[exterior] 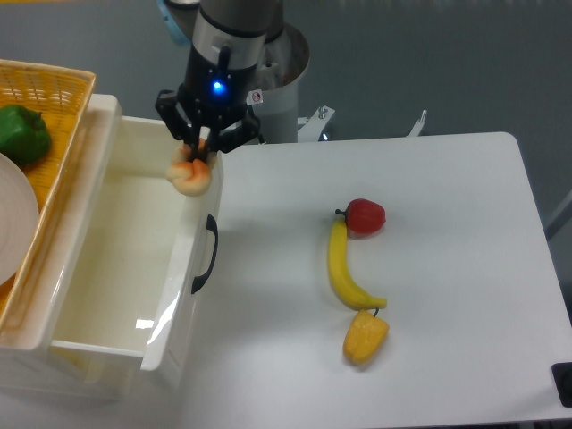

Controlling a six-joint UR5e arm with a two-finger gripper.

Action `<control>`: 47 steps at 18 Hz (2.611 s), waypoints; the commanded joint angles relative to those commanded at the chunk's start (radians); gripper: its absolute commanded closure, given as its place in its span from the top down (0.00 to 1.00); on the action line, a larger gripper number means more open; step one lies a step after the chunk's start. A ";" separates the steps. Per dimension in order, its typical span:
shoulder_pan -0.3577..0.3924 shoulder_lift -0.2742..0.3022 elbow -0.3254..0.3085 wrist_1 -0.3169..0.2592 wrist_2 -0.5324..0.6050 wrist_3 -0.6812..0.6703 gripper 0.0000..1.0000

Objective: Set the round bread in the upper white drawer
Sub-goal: 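Lower the bread roll into the drawer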

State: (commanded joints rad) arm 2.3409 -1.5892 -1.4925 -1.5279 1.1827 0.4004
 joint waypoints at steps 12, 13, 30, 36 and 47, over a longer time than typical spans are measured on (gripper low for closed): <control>-0.054 -0.032 -0.006 0.015 0.002 0.002 0.12; -0.063 -0.040 -0.006 0.023 0.002 0.000 0.12; -0.104 -0.074 -0.014 0.069 0.005 0.012 0.46; -0.112 -0.071 -0.012 0.075 0.005 0.012 0.50; -0.112 -0.068 -0.012 0.081 0.005 0.014 0.54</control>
State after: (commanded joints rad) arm 2.2289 -1.6567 -1.5048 -1.4465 1.1873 0.4142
